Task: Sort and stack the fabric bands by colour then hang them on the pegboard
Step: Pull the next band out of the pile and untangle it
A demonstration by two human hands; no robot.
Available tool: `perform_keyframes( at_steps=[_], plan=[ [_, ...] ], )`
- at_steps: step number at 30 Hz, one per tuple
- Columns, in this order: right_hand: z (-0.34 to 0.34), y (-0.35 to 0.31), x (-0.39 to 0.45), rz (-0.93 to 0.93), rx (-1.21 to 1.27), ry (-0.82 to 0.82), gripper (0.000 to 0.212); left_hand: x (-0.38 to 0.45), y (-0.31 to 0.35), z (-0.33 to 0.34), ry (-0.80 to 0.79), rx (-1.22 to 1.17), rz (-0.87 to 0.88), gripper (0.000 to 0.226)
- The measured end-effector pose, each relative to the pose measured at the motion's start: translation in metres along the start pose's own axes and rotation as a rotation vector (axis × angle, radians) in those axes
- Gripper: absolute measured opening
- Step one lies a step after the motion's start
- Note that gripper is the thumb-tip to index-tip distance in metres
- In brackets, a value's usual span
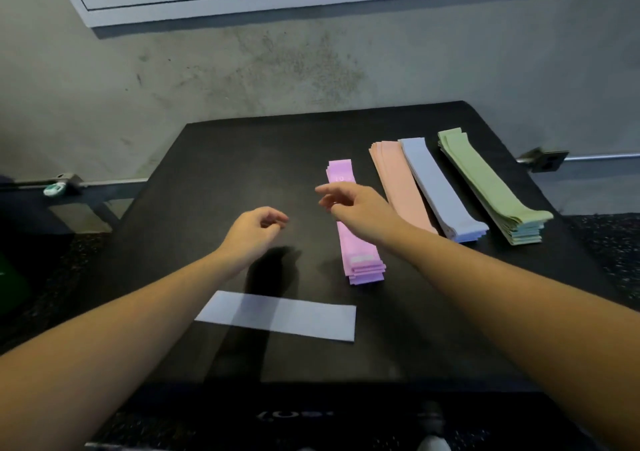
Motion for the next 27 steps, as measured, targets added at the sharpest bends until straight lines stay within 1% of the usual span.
perform_keyframes(
  at_steps=[3, 5, 8, 11, 13, 15, 16, 17, 19, 20, 23, 25, 27],
  plan=[
    [0.017, -0.010, -0.038, -0.035, -0.143, -0.141, 0.037, -0.036, -0.023, -0.016, -0.065, 0.130, 0.026, 0.022],
    [0.027, -0.006, -0.064, -0.045, -0.289, -0.181, 0.034, -0.059, -0.036, -0.022, -0.093, 0.204, 0.051, 0.026],
    [0.034, 0.008, -0.096, -0.008, -0.495, -0.151, 0.036, -0.088, -0.045, -0.027, -0.093, 0.231, 0.101, 0.025],
    [0.035, 0.025, -0.122, 0.045, -0.693, -0.132, 0.044, -0.108, -0.043, -0.026, -0.096, 0.233, 0.122, 0.024],
    [0.036, 0.037, -0.132, 0.071, -0.750, -0.131, 0.048, -0.116, -0.036, -0.023, -0.106, 0.236, 0.140, 0.024],
    [0.035, 0.046, -0.138, 0.115, -0.719, -0.099, 0.050, -0.123, -0.029, -0.018, -0.125, 0.232, 0.164, 0.023],
    [0.035, 0.047, -0.139, 0.130, -0.683, -0.070, 0.046, -0.127, -0.026, -0.016, -0.133, 0.229, 0.169, 0.024],
    [0.036, 0.047, -0.141, 0.138, -0.650, -0.044, 0.039, -0.130, -0.022, -0.014, -0.136, 0.227, 0.176, 0.025],
    [0.036, 0.044, -0.145, 0.141, -0.585, -0.013, 0.017, -0.137, -0.013, -0.011, -0.131, 0.222, 0.195, 0.028],
    [0.036, 0.043, -0.148, 0.140, -0.539, 0.001, 0.010, -0.140, -0.008, -0.009, -0.135, 0.221, 0.208, 0.031],
    [0.028, 0.035, -0.159, 0.086, -0.384, 0.054, 0.015, -0.149, 0.005, -0.005, -0.164, 0.215, 0.248, 0.041],
    [0.019, 0.023, -0.166, -0.003, -0.318, 0.091, 0.018, -0.156, 0.018, -0.003, -0.186, 0.189, 0.285, 0.047],
    [0.004, 0.010, -0.170, -0.086, -0.268, 0.136, 0.027, -0.162, 0.032, -0.001, -0.188, 0.152, 0.337, 0.050]
  ],
)
Point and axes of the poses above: each hand's wrist, its own x-axis towards the middle knuckle, its own z-axis out of the palm, y = z × x, the point moved 6 cm from there along x, towards the middle knuckle, and after that the axes turned 12 degrees about y, right-handed, at the moved point
